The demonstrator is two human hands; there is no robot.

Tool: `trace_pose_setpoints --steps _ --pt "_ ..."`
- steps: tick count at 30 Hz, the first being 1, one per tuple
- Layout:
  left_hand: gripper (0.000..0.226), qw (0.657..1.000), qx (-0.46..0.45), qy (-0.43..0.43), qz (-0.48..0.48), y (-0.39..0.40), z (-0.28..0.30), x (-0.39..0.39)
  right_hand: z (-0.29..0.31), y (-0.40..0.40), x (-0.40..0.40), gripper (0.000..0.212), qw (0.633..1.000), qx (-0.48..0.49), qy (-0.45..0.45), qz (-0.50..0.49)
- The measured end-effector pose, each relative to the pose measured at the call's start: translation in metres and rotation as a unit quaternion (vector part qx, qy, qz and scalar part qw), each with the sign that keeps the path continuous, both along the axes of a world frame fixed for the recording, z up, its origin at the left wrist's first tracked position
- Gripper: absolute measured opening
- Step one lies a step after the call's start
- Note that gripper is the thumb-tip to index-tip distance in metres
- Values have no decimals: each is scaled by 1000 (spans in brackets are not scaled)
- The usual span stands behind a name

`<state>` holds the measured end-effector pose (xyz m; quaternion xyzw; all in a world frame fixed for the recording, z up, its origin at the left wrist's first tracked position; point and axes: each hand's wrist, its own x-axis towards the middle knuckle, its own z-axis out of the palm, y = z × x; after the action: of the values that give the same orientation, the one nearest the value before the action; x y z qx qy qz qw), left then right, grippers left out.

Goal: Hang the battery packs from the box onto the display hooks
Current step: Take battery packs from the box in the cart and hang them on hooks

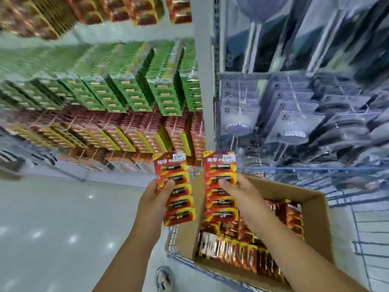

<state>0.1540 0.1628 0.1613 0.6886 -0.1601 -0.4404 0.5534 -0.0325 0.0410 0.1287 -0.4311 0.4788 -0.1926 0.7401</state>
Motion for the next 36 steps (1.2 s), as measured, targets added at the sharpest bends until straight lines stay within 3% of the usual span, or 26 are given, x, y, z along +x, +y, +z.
trace_pose_setpoints --steps 9,16,20,26,29,33,36 --pt "26 992 -82 -39 90 95 57 145 75 64 169 29 996 -83 -34 15" --pt "16 986 -124 -72 82 175 109 284 134 143 302 14 987 -148 -61 14" --pt "17 982 -153 -83 78 198 141 345 170 168 364 18 984 -159 -75 7" --pt "16 973 -191 -105 76 188 185 408 213 161 428 21 973 -208 -95 2" --pt "17 973 -194 -104 68 166 201 433 224 141 458 51 971 -217 -97 -8" --pt "15 969 -210 -122 53 130 219 465 238 106 498 24 964 -233 -124 -2" --pt "19 965 -217 -142 48 102 233 489 253 81 527 21 959 -245 -143 -7"
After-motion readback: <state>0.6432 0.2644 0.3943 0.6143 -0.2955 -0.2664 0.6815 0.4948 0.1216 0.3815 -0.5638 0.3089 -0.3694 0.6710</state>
